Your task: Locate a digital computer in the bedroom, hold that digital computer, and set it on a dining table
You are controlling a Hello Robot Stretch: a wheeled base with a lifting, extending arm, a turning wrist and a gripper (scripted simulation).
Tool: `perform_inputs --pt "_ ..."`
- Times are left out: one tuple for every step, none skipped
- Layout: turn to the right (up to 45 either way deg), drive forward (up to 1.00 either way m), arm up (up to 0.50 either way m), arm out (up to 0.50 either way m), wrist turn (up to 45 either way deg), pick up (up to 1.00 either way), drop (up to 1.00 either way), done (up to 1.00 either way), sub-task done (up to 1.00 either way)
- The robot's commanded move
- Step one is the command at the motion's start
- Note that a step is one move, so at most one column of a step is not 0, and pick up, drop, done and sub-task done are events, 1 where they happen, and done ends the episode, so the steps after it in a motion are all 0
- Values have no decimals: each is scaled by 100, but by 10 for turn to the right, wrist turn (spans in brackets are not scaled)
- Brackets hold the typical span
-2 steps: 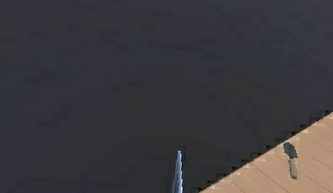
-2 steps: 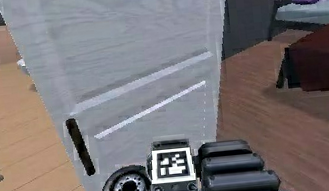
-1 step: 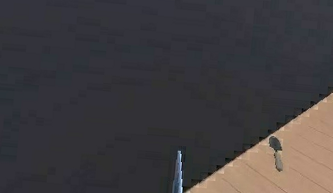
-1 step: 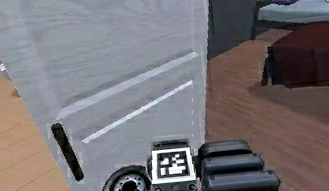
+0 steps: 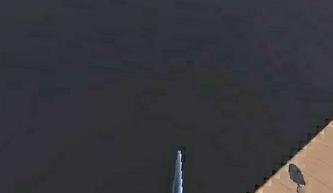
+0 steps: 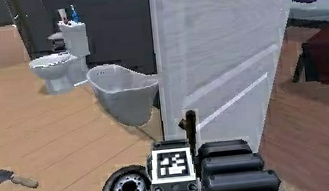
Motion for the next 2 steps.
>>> perform_inputs --pt "450 0 0 0 0 0 0 0 0" --pt "30 0 0 0 0 0 0 0 0"
